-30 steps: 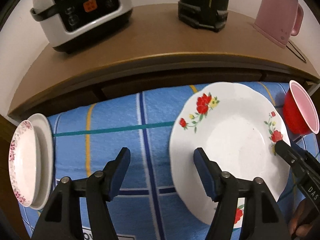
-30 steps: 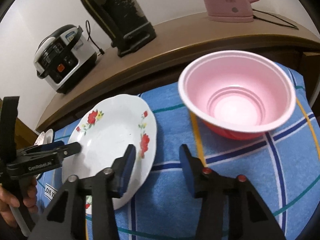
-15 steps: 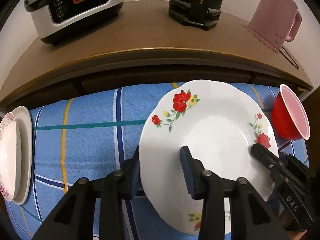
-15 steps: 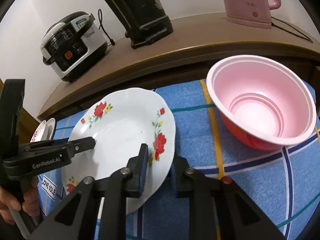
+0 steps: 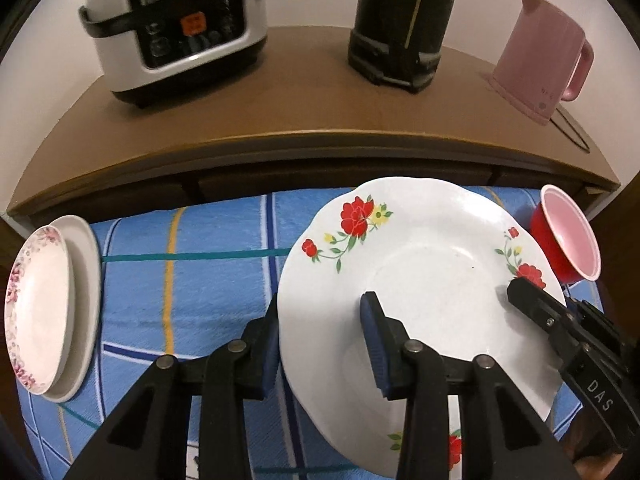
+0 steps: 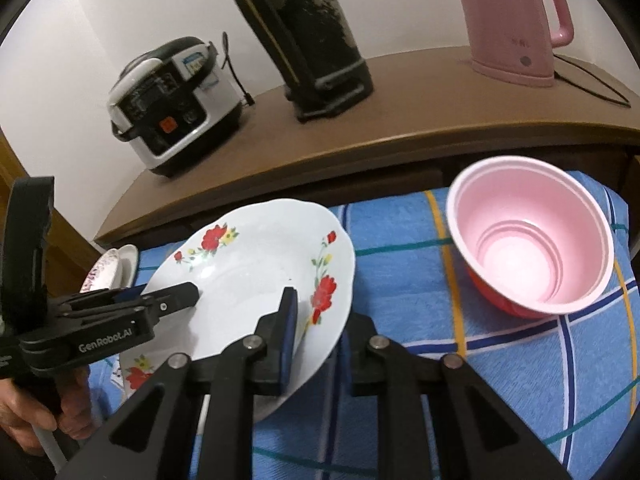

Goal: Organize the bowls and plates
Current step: 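Lift the red-flower plate and carry it toward the plate stack, then lower the red-flower plate onto the floral-rim plate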

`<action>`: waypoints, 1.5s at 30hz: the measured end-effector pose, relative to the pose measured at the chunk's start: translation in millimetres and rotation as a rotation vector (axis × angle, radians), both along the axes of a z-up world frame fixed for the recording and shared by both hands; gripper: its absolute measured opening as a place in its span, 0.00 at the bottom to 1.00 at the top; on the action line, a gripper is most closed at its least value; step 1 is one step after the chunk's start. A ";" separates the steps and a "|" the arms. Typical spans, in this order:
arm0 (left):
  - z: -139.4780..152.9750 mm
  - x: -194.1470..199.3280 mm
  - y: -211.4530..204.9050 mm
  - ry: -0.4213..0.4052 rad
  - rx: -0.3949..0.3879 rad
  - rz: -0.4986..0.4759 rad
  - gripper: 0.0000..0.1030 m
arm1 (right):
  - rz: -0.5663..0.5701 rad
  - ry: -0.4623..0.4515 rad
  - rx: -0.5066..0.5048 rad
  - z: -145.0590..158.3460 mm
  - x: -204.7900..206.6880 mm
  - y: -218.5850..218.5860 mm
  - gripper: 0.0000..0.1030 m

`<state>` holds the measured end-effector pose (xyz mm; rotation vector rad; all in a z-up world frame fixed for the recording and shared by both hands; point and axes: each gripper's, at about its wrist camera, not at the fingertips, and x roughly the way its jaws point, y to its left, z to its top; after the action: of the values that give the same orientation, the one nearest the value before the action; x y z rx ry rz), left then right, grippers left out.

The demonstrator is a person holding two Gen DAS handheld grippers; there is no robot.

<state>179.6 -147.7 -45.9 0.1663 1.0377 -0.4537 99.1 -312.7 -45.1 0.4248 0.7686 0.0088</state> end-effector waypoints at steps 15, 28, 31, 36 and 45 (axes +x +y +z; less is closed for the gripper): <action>67.1 -14.1 109.0 -0.112 -0.089 0.106 0.39 | 0.087 -0.067 -0.055 60.4 11.2 95.4 0.18; 65.0 14.4 218.3 -0.139 -0.106 0.239 0.39 | 0.168 -0.029 -0.061 70.6 46.1 205.2 0.18; 60.2 17.4 240.7 -0.142 -0.103 0.260 0.39 | 0.179 -0.022 -0.064 68.9 53.6 227.4 0.18; 47.8 27.8 276.8 -0.133 -0.110 0.308 0.39 | 0.209 -0.001 -0.077 62.2 71.9 261.4 0.18; 14.8 52.1 309.3 -0.072 -0.115 0.371 0.39 | 0.254 0.065 -0.103 35.4 103.6 291.5 0.18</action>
<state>231.7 161.5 -31.1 -0.1116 0.9434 -0.1675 202.7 -21.2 -9.7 0.2284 0.8796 0.1931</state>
